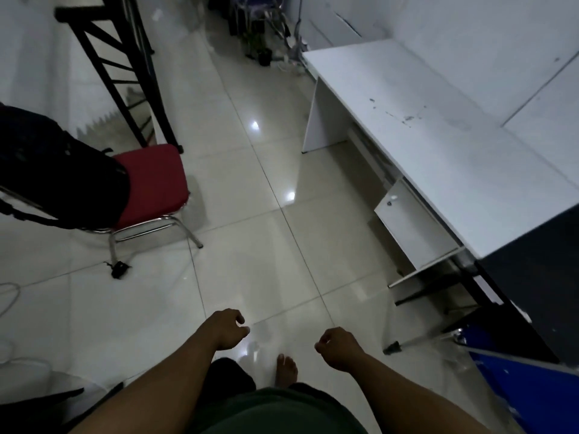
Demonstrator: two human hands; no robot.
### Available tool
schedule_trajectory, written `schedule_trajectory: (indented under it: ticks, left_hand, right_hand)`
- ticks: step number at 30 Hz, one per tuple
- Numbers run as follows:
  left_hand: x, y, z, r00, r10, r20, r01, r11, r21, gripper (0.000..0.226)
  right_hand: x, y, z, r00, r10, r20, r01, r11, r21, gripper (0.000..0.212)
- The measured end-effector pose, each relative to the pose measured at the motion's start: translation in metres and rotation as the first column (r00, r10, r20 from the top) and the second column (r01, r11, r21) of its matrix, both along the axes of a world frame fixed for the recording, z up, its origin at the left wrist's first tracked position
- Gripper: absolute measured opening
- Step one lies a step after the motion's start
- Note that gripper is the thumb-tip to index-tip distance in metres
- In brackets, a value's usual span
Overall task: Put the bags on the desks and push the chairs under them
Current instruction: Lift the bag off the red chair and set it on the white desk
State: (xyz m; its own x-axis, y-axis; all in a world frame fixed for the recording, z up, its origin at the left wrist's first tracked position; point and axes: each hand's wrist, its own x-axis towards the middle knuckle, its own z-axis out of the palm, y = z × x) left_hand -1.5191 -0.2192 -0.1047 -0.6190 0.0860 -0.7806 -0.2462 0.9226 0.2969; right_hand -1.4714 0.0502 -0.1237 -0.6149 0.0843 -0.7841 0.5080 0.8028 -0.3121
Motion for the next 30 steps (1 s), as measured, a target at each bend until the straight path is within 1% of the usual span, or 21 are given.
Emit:
schedule_trajectory:
  ticks: [3,7,11,13,14,16,18,22,26,30]
  left_hand:
    - [-0.027,-0.021,-0.002,1.000,0.004,0.008,-0.004,1.000,-0.007,0.043]
    - [-0.070,-0.049,-0.007,0.999,-0.034,0.015,0.034,0.999,0.006,0.043]
    - [-0.126,-0.092,-0.011,0.982,-0.188,0.020,0.188,0.982,0.007,0.047]
    - [-0.152,-0.113,-0.012,0.963,-0.270,0.001,0.270,0.963,-0.014,0.047]
    - [-0.172,-0.134,-0.012,0.943,-0.333,0.002,0.333,0.942,-0.038,0.048]
    - [-0.191,-0.150,-0.009,0.915,-0.404,0.011,0.403,0.911,-0.088,0.049]
    - [-0.218,-0.171,-0.009,0.890,-0.455,0.018,0.454,0.883,-0.120,0.051]
    - [-0.250,-0.185,-0.008,0.868,-0.497,0.003,0.493,0.859,-0.140,0.052]
    - [-0.257,-0.179,-0.011,0.851,-0.524,-0.004,0.523,0.850,-0.056,0.053]
    - [-0.255,-0.171,-0.013,0.843,-0.538,-0.008,0.538,0.842,0.034,0.051]
  right_hand:
    - [-0.037,-0.022,0.004,1.000,0.017,-0.020,-0.017,1.000,0.006,0.039]
    - [-0.077,-0.053,0.003,0.999,-0.002,-0.039,0.003,0.999,0.034,0.040]
    - [-0.106,-0.102,-0.005,0.995,-0.085,-0.049,0.087,0.995,0.038,0.040]
    - [-0.116,-0.128,-0.003,0.993,-0.103,-0.065,0.105,0.994,0.022,0.042]
    - [-0.124,-0.151,-0.008,0.987,-0.148,-0.059,0.149,0.989,0.011,0.042]
    - [-0.129,-0.173,-0.004,0.982,-0.182,-0.046,0.183,0.983,0.020,0.042]
    - [-0.142,-0.200,-0.001,0.972,-0.227,-0.054,0.228,0.973,0.018,0.038]
    - [-0.151,-0.226,0.002,0.951,-0.301,-0.073,0.302,0.953,-0.001,0.026]
    - [-0.154,-0.240,0.005,0.925,-0.370,-0.089,0.373,0.928,0.018,0.030]
    - [-0.151,-0.253,0.003,0.914,-0.399,-0.076,0.403,0.914,0.043,0.030]
